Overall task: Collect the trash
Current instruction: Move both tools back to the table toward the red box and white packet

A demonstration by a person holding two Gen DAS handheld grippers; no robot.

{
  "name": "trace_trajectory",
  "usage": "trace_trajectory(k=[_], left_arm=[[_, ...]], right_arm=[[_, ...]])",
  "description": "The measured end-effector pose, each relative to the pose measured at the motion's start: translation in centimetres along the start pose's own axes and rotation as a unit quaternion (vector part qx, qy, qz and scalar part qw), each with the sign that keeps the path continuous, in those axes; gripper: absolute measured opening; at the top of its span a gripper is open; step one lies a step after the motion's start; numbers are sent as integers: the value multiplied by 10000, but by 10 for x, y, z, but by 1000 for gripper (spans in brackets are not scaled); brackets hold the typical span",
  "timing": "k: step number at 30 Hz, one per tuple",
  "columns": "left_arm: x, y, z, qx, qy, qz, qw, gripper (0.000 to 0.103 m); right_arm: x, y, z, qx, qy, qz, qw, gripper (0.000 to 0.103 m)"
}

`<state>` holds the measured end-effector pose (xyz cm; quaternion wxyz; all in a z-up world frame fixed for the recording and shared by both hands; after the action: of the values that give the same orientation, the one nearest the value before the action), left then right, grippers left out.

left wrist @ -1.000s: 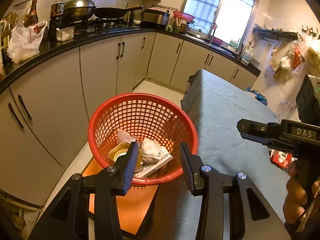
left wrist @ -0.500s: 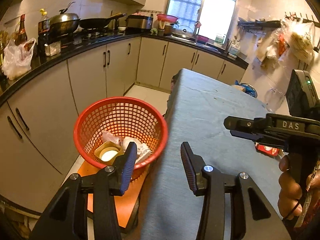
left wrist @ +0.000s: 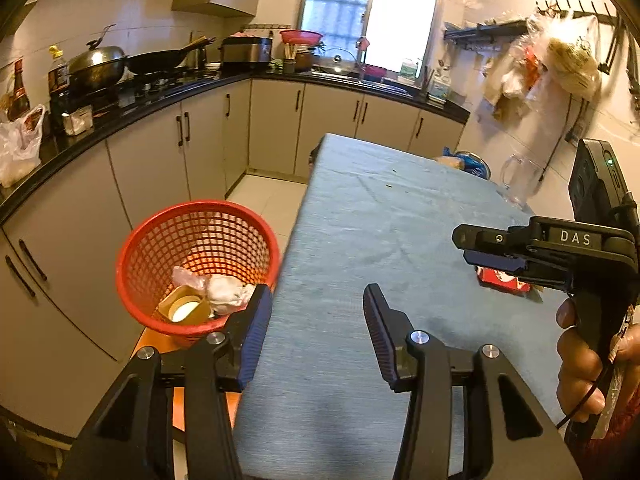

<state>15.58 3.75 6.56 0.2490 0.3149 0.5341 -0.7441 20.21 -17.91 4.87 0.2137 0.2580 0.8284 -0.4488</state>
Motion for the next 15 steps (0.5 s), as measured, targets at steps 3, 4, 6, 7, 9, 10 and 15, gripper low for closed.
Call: trace_trajectory(k=[3, 4, 6, 7, 9, 10, 15], left_arm=[[-1, 5, 11, 82, 29, -87, 9999, 46], [-1, 7, 16, 133, 58, -127, 9998, 46], [-1, 12, 24, 179, 144, -198, 9995, 46], [0, 16, 31, 200, 207, -239, 9993, 47], [1, 23, 41, 255, 290, -324, 9987, 47], [1, 27, 47, 289, 319, -385, 9983, 47], [2, 52, 81, 500, 496, -676, 9952, 47]], right_arm=[[2, -11, 15, 42, 143, 68, 9999, 46], [3, -16, 20, 45, 173, 111, 9998, 46], [6, -26, 28, 89, 225, 180, 9995, 46], [9, -36, 36, 127, 266, 243, 9993, 46], [12, -51, 51, 203, 329, 340, 9987, 46], [14, -63, 63, 285, 408, 440, 9978, 46], [20, -110, 108, 620, 768, 852, 9915, 46]])
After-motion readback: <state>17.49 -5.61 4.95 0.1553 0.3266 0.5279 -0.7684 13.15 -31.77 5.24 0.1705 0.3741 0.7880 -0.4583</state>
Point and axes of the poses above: each gripper's, at about its wrist camera, not at the fingertips, and y roughly the way its jaws point, z to its right, x to its underside, the point moved 1 cm from there along y, roughly the way its jaws point, and after that the axes turned 6 degrees about -y, right-handed, at the moved point
